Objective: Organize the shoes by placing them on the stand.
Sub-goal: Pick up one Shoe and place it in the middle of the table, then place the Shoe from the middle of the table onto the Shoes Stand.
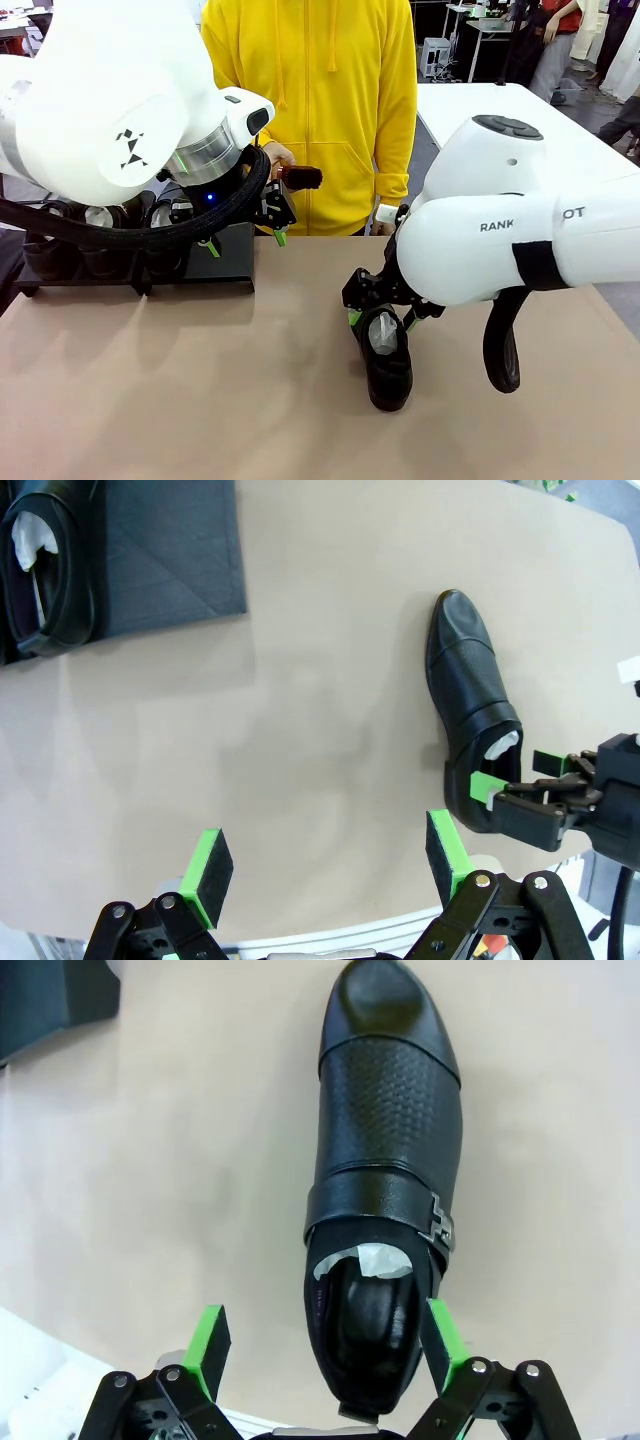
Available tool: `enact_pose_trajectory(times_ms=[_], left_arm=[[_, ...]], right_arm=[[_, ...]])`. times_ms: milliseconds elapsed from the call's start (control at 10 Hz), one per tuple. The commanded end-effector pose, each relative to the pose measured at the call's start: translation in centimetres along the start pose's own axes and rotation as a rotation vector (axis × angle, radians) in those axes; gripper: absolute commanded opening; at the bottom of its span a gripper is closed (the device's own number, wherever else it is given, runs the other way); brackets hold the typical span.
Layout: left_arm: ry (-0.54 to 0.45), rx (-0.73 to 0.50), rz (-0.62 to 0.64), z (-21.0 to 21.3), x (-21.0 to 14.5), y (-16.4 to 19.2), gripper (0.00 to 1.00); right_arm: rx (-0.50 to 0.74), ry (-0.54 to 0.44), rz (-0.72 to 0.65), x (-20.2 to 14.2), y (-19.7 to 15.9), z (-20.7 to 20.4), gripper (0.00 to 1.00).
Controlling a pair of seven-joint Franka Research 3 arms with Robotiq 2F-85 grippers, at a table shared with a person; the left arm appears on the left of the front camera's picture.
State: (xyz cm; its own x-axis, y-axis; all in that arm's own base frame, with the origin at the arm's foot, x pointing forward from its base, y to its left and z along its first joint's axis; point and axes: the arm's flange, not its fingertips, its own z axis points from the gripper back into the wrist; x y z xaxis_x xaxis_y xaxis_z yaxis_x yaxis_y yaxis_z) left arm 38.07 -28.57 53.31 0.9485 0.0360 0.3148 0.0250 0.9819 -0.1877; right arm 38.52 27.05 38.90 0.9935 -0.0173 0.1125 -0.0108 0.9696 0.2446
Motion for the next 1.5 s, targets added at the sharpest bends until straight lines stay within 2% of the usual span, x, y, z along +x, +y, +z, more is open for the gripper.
enact_pose_trajectory(times_ms=[0,900,1000,1100,1200,1400], left_arm=[[0.006,-0.015,-0.009,0.1,0.1,0.3,1.0],[0.006,-0.015,-0.009,0.1,0.1,0.3,1.0],[0.006,-0.015,-0.009,0.1,0.1,0.3,1.0],[0.0,0.0,0.0,0.0,0.0,0.0,1.0],[0.001,0.017,0.026,-1.2,-0.9,-1.0,1.0],[-0.002,0.02,0.133,-2.6,-2.7,-3.2,1.0]], right_arm=[[-0.019,-0.007,-0.002,0.4,0.5,-0.5,1.0],[-0.001,0.009,0.0,0.2,0.1,-0.5,1.0],[0.068,-0.034,-0.028,-0.2,0.0,2.9,1.0],[0.07,-0.135,-0.134,-0.4,-2.9,6.7,1.0],[0.073,-0.194,-0.221,-0.4,-6.1,9.3,1.0],[0.048,-0.251,-0.412,0.3,-11.2,11.6,1.0]])
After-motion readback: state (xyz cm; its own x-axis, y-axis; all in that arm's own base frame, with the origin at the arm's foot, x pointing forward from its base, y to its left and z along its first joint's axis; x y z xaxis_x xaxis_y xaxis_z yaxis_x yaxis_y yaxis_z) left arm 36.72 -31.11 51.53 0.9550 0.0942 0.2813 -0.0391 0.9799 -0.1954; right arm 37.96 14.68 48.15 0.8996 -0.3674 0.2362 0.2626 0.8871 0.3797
